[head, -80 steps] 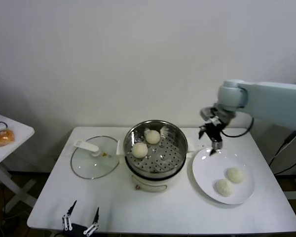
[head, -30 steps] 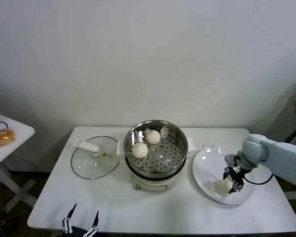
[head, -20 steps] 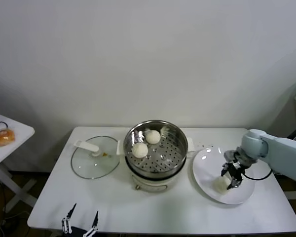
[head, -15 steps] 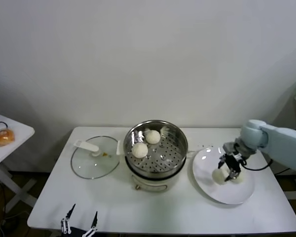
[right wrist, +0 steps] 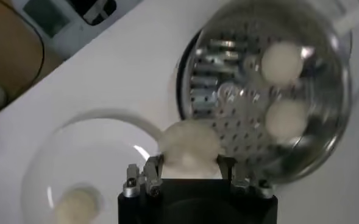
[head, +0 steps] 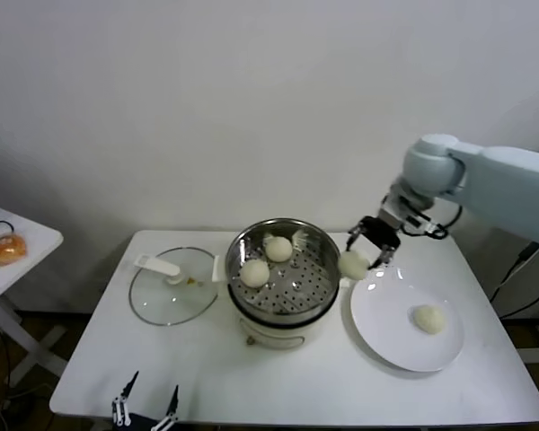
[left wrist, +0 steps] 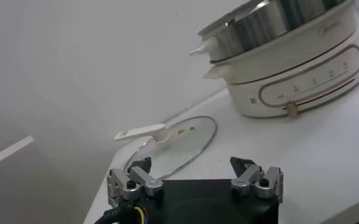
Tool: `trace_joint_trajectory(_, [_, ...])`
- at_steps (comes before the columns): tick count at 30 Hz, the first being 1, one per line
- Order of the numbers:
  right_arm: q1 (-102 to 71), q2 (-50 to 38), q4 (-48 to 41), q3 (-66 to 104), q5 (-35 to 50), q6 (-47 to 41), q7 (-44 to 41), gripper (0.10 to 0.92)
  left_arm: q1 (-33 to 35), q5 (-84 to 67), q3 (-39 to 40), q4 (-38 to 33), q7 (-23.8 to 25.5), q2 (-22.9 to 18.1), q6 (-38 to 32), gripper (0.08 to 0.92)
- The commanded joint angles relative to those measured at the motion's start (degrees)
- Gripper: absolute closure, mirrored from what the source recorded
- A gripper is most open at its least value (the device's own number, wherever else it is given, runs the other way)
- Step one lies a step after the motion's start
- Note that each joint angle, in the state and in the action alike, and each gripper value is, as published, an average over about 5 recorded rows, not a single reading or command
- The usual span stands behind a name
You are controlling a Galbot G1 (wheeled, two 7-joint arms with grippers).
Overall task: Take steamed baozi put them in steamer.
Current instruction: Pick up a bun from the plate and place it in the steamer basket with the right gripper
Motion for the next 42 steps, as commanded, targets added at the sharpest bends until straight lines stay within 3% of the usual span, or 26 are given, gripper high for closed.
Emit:
trace_joint_trajectory(1, [0.77, 13.56, 8.02, 1.64, -10.58, 7.42, 2.17, 0.406, 0.13, 0.18, 0.23, 0.14, -0.05, -2.60, -0.13, 0.177])
trace_joint_trajectory(15, [-13.12, 23.02, -1.54, 1.22, -21.12, 6.60, 3.53, 0.406, 0.60, 0.23, -0.15, -0.62, 0.11, -2.71, -0.33, 0.177])
trace_joint_trajectory(27, [-15.41, 24.71, -7.54, 1.44, -21.80, 8.67, 4.05, 0.405, 0.38, 0.05, -0.35, -0.18, 0.04, -2.36, -0.38, 0.177])
trace_joint_trajectory(33, [-12.06, 23.51, -7.66, 0.83, -16.71, 9.43, 4.91, 0.355, 0.54, 0.01, -0.53, -0.50, 0.05, -2.26, -0.35, 0.177])
trace_joint_trajectory(39, [1.74, 19.85, -9.08, -5.07, -0.02, 10.34, 1.59, 0.220, 0.99, 0.78, -0.44, -1.48, 0.07, -2.44, -0.20, 0.177])
trace_joint_trajectory(42, [8.39, 17.66, -12.00, -9.98, 8.00, 8.87, -0.82, 0.205, 1.03, 0.89, -0.45, -1.43, 0.06, -2.46, -0.24, 0.177])
